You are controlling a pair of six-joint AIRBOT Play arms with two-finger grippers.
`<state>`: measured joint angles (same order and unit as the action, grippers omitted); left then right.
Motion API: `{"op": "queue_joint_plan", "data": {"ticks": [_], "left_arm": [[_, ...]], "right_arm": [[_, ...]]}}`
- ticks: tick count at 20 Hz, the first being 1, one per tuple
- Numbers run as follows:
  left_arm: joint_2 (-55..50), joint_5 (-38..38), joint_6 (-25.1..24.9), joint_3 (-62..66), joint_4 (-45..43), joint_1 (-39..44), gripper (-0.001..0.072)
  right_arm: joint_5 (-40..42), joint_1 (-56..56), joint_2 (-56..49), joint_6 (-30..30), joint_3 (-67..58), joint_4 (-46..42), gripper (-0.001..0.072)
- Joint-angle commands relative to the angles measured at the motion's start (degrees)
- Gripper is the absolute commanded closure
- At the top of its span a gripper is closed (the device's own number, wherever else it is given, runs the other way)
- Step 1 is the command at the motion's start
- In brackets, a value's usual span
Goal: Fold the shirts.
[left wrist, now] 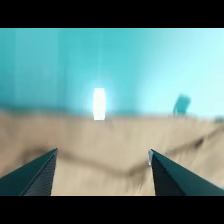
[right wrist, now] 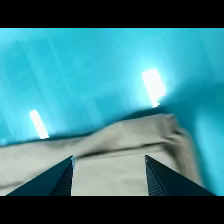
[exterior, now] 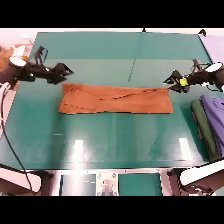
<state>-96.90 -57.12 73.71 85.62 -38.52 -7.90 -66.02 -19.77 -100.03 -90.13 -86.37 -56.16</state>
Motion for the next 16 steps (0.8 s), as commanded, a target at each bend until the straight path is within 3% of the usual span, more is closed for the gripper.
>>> {"op": "queue_joint_plan", "data": {"ticks": [1,2,3,4,6,11,12,14,15,16], "left_arm": [[-1.31,-5.95,1.36,7.26,-0.07,-2.73,0.0067],[-1.31,-8.46,1.33,8.04,-0.09,-3.04,0.0114],[-1.31,-10.58,1.2,8.2,-0.07,-3.04,0.0316],[-1.33,-11.93,1.18,8.15,-0.13,-2.84,0.0458],[-1.33,-13.05,1.2,8.11,0.0,-2.23,0.0683],[-1.33,-14.01,0.76,8.11,-0.13,0.61,0.0683],[-1.33,-13.84,0.74,8.11,-0.28,1.7,0.0683],[-1.33,-12.72,0.74,8.11,-1.75,4.87,0.0683],[-1.33,-11.54,0.74,8.11,-3.02,7.21,0.0683],[-1.36,-9.88,0.74,8.11,-4.63,9.79,0.0683]], "right_arm": [[-12.55,-5.53,-1.97,6.86,-4.22,-2.62,0.0197],[-14.01,-6.75,-1.97,8.52,-3.26,-3.23,0.0197],[-14.64,-7.69,-2.05,10.27,-1.77,-3.21,0.0197],[-14.62,-8.17,-2.49,11.85,0.0,-3.19,0.0196],[-14.62,-8.17,-4.42,14.84,2.27,-2.47,0.0197],[-13.46,-5.66,-10.4,18.73,2.47,4.35,0.0209],[-12.26,-4.98,-10.84,19.5,2.47,5.84,0.0267],[-11.78,-3.82,-10.93,21.81,2.29,9.94,0.0497],[-13.07,-3.37,-10.93,22.27,1.66,11.85,0.0659],[-14.8,-3.17,-10.8,22.25,0.59,12.66,0.0696]]}}
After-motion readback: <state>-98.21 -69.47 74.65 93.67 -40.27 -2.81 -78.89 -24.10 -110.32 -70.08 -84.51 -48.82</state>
